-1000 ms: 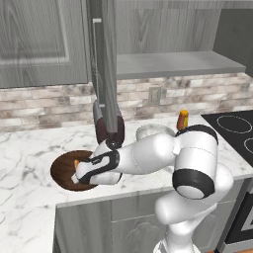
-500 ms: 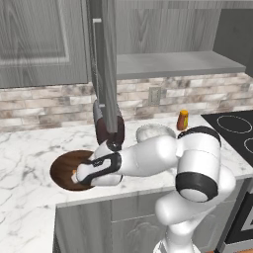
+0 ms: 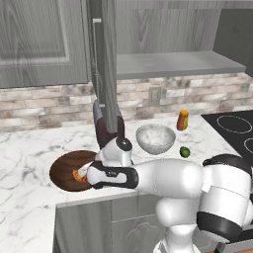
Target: Pick both bowls and place them on the counter. Then place the avocado in one bowl and place the croissant in the other bowl.
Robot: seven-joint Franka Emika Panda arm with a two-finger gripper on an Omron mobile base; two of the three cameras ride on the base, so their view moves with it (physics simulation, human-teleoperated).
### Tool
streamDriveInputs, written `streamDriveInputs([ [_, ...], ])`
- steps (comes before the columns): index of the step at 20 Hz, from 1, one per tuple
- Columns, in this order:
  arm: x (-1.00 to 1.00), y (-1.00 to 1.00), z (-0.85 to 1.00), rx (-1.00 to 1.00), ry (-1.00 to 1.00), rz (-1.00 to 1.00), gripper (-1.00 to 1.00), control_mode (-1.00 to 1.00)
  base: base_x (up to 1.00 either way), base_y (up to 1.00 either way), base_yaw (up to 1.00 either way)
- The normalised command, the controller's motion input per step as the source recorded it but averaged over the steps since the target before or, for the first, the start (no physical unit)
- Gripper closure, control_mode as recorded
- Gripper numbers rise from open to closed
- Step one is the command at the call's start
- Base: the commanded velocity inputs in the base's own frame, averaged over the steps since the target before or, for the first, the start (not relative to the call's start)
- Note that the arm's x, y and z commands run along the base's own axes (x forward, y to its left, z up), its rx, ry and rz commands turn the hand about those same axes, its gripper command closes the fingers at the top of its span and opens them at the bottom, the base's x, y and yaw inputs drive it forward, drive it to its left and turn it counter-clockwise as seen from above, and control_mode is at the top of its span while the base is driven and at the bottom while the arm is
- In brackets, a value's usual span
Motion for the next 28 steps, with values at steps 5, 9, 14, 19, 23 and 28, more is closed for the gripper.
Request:
streamDriveInputs([
  [5, -0.1, -0.3, 0.73, 0.0, 0.0, -0.1, -1.0, -1.0, 0.0, 0.0, 0.0],
  [9, -0.14, -0.37, 0.78, 0.0, 0.0, -0.11, -1.0, -1.0, 0.0, 0.0, 0.0],
  [14, -0.17, -0.45, 0.72, 0.0, 0.0, -0.1, -1.0, -1.0, 0.0, 0.0, 0.0],
  [19, -0.3, -0.6, 0.2, 0.0, 0.03, -0.11, -1.0, -1.0, 0.0, 0.0, 0.0],
  [23, -0.38, -0.72, 0.0, 0.0, 0.1, -0.17, -1.0, -1.0, 0.0, 0.0, 0.0],
  [28, -0.35, -0.77, 0.0, 0.0, 0.12, -0.17, -1.0, -1.0, 0.0, 0.0, 0.0],
])
